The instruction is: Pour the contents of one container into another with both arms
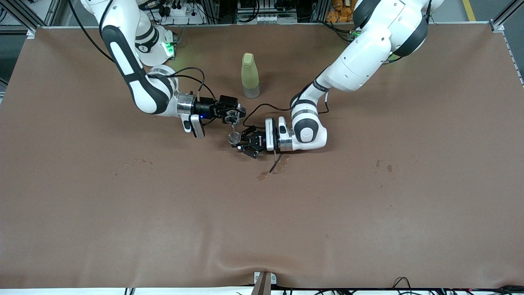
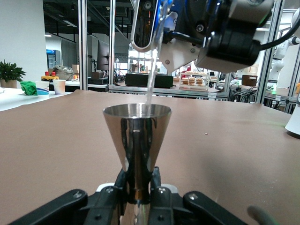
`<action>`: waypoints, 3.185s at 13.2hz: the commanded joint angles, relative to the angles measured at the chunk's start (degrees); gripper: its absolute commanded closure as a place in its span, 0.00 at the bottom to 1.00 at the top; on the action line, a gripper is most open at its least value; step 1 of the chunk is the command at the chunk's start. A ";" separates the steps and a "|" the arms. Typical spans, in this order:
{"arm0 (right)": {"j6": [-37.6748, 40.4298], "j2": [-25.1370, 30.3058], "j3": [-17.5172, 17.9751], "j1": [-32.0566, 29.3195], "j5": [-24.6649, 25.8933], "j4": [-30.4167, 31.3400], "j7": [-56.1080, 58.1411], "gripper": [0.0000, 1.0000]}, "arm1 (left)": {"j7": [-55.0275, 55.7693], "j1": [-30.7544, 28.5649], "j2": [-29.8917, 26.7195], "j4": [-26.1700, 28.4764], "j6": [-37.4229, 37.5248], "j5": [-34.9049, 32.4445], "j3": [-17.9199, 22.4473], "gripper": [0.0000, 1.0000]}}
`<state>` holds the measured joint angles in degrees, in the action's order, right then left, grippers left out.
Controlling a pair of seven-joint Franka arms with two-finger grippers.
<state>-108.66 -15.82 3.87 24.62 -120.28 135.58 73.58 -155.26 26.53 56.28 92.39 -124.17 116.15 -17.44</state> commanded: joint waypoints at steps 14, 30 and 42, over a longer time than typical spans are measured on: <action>-0.06 1.93 -0.18 -0.10 -0.66 0.30 -16.17 1.00 | -1.45 -1.13 -4.77 4.55 -0.46 2.59 -1.19 1.00; 0.47 3.42 -0.88 -1.67 6.07 -1.55 -19.48 1.00 | 1.72 -1.30 -7.85 5.61 -1.34 3.47 -1.89 1.00; 12.76 7.12 -9.48 -11.95 29.90 -1.73 36.42 1.00 | 4.09 -9.47 -13.46 11.13 -0.90 1.72 -1.63 1.00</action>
<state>-98.93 -10.02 -3.82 15.11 -94.88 133.08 103.96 -151.75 18.79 47.58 98.59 -124.91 118.08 -18.67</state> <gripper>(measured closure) 0.828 0.789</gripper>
